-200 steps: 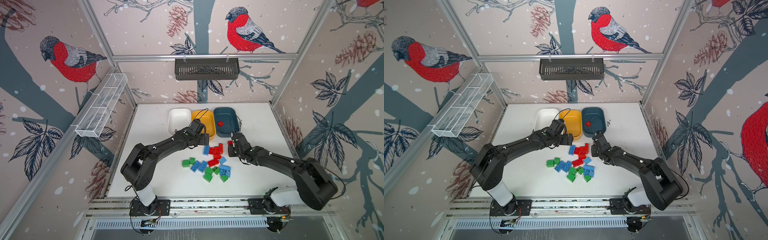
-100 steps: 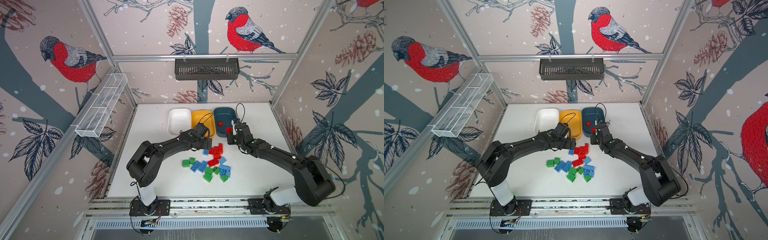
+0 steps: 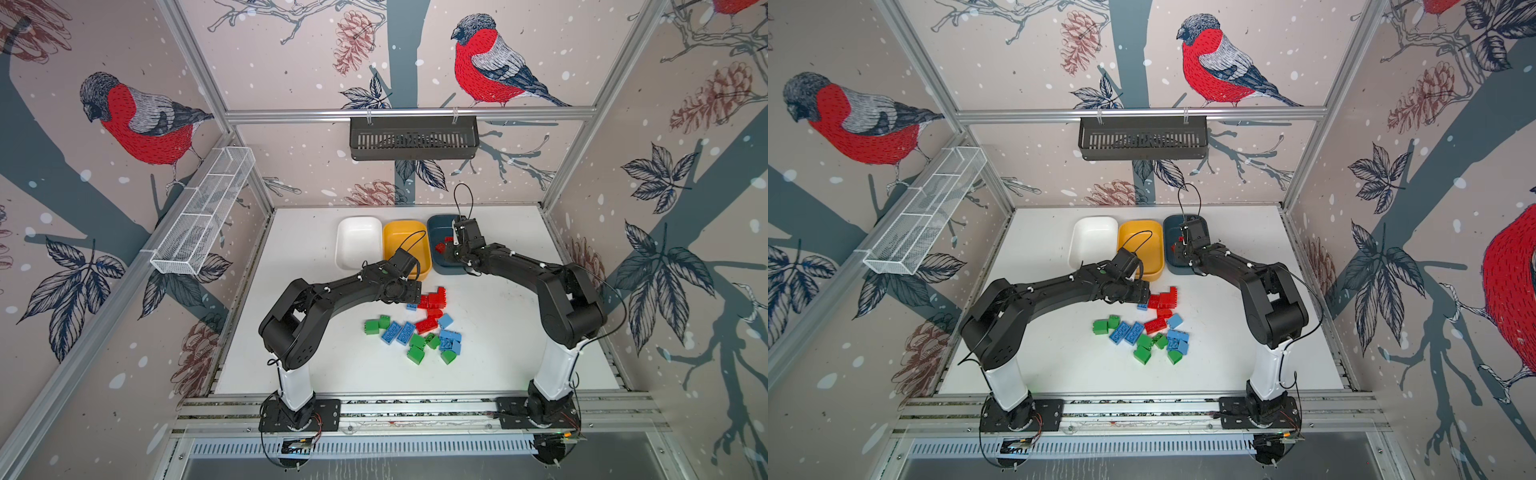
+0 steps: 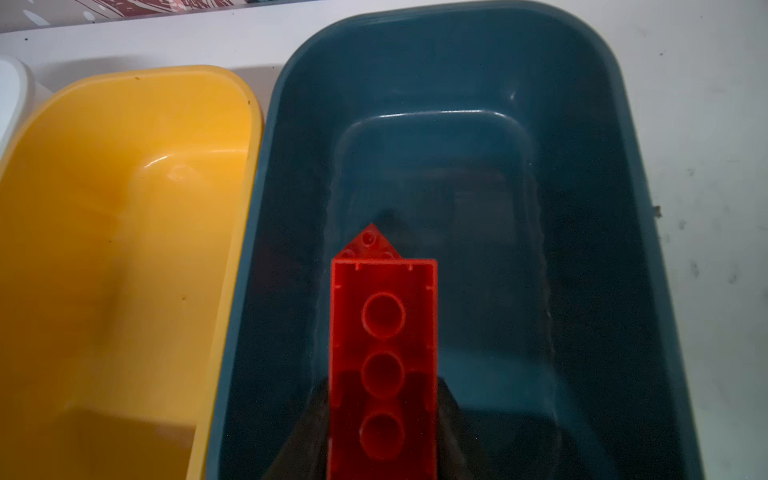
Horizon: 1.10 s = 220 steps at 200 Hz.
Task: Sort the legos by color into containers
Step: 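Carry the long red brick into the teal tub and release it, then lower the left gripper over a blue brick while the right lifts from the teal tub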
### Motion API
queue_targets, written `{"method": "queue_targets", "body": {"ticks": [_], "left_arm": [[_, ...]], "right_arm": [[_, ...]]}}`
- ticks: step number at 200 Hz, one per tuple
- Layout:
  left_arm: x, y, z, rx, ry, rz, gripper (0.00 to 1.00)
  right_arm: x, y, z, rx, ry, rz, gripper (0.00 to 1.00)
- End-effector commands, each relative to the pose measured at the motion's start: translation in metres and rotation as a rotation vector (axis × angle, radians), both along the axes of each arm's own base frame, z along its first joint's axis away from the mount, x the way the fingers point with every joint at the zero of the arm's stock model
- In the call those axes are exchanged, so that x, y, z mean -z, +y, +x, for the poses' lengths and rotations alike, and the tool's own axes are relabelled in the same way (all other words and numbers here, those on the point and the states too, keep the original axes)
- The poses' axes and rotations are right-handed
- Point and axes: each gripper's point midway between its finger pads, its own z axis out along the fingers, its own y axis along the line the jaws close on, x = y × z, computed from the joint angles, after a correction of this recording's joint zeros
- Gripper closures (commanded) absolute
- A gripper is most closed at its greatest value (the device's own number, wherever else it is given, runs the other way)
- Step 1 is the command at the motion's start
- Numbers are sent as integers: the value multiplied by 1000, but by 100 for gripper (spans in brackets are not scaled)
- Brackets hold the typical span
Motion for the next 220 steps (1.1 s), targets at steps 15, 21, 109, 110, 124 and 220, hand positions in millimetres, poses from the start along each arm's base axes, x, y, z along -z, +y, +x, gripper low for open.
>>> {"method": "queue_targets", "body": {"ticks": [15,21,109,110,124,220], "left_arm": [[8,3,-4,4,16,31,30],[9,3,-5,4,17,36,31],[21,-3,-11,43,40,52,48],[21,-3,-11,43,40,51,48],[23,-4,-12,51,45,55,49],[23,32,-16,-60,32,155,55]], "right_arm": [[-3,-5,8,48,0,-11,53],[-6,-4,8,52,-8,-4,50],[-57,-9,-7,78,-134,63,1],[-58,-9,-8,77,-135,64,1],[-63,-11,-9,84,-148,66,1],[-66,-13,-12,93,-164,71,1]]}}
